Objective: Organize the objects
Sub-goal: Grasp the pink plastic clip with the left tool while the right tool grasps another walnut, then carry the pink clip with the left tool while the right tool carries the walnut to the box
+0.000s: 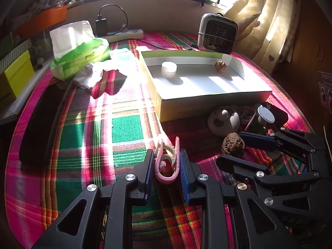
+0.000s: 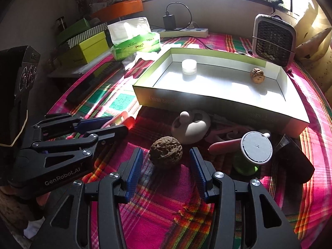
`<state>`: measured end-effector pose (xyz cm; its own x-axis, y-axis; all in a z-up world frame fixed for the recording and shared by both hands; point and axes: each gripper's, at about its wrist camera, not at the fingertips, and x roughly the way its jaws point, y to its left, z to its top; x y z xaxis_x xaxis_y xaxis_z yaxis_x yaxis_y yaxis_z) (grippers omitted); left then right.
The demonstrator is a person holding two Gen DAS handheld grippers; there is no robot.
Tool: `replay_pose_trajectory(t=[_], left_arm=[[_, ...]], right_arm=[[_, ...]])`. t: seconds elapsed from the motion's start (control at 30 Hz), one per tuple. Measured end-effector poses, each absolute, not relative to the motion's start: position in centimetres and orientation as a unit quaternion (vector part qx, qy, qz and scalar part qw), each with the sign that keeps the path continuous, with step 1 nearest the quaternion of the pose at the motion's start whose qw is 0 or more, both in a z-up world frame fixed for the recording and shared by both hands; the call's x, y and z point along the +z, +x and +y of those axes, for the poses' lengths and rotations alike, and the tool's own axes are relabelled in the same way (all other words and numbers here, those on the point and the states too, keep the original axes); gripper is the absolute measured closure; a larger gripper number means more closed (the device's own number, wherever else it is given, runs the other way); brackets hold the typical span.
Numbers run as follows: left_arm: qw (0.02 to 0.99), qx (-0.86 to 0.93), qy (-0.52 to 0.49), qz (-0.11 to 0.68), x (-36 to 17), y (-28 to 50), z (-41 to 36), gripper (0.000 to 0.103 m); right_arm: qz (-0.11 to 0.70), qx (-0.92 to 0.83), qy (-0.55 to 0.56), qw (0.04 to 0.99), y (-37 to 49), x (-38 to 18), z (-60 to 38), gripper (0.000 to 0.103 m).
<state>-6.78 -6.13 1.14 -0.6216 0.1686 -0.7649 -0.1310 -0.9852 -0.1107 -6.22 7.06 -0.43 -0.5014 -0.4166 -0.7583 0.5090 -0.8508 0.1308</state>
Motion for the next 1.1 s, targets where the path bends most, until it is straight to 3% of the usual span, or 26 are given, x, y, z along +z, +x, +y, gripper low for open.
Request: replay_pose_trajectory(t=[0.47, 0.63, 1.1], left_arm=[[0.081, 0.901, -0.426, -0.024, 1.11, -6.86, -6.11, 0.082], [0.077, 0.901, -0.426, -0.027, 1.09, -6.93, -6.12, 0.082], [0.068, 0.901, -0.427, -0.023, 1.05, -6.98, -5.84, 0.082]], right_arm=[[0.061, -0.869, 0.422, 0.250, -6.63, -0.49, 6.40, 0.056], [0.065, -0.873, 0.421, 0.237, -6.67, -0.54, 6.64, 0.072], [0.059, -0.872, 0.422, 0.243, -6.70, -0.48, 6.91, 0.072]])
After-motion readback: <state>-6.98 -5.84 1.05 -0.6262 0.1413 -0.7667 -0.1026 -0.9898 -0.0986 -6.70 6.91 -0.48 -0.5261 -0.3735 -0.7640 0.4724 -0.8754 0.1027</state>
